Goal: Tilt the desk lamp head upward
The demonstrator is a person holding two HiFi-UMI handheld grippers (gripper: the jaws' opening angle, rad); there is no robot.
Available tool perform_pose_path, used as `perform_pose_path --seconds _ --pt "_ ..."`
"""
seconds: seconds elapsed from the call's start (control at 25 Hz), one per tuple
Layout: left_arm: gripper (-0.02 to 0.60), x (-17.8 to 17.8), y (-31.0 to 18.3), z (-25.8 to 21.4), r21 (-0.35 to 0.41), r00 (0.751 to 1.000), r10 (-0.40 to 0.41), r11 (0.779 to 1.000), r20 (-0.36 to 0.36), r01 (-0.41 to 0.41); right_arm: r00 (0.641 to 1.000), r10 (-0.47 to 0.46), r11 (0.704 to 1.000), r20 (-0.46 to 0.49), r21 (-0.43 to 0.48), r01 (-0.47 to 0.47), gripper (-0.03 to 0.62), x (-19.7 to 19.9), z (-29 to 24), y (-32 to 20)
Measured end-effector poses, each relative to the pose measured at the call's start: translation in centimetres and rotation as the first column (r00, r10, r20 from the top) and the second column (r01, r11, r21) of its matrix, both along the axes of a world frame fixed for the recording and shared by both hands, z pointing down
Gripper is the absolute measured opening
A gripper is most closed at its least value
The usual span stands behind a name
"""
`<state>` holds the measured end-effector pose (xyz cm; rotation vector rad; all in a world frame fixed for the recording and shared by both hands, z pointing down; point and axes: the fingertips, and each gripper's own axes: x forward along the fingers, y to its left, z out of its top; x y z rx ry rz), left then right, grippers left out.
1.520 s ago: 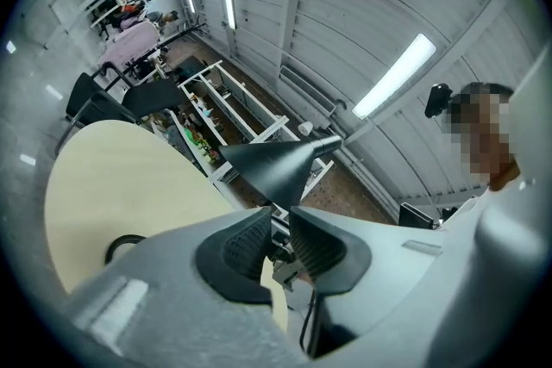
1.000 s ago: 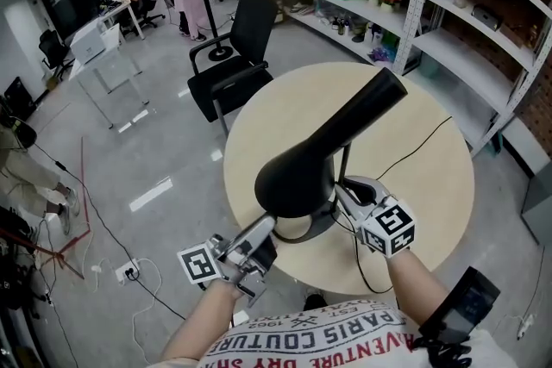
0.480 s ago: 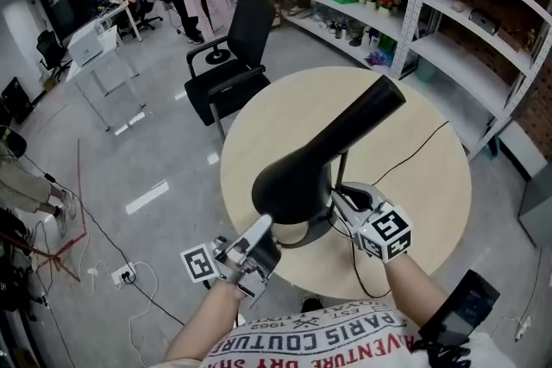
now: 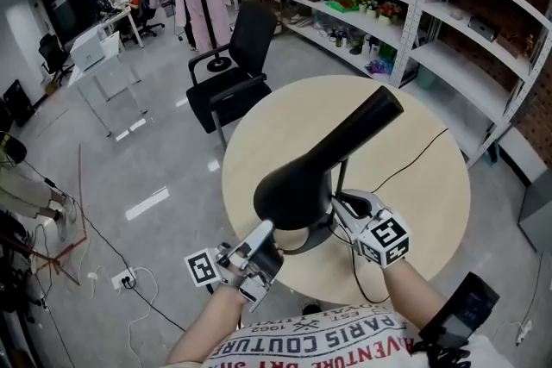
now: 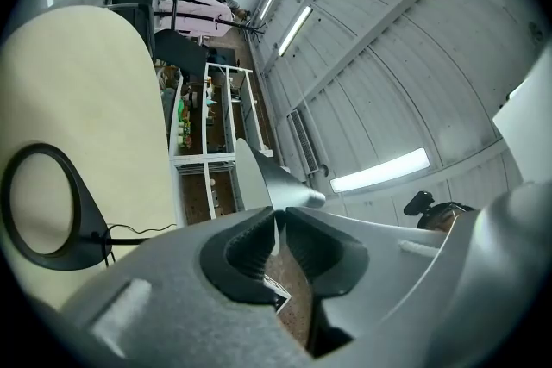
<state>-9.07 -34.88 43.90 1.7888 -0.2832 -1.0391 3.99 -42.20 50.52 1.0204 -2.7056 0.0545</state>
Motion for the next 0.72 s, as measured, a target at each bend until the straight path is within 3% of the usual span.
perform_pose_path --seconds 0.72 --pt "0.034 -2.6 0.3 -1.9 0.049 0.997 -0.056 0.997 0.062 0.053 1.0 -0.006 1.0 0.001 -0.003 0.006 0.043 -0.2 0.3 0.2"
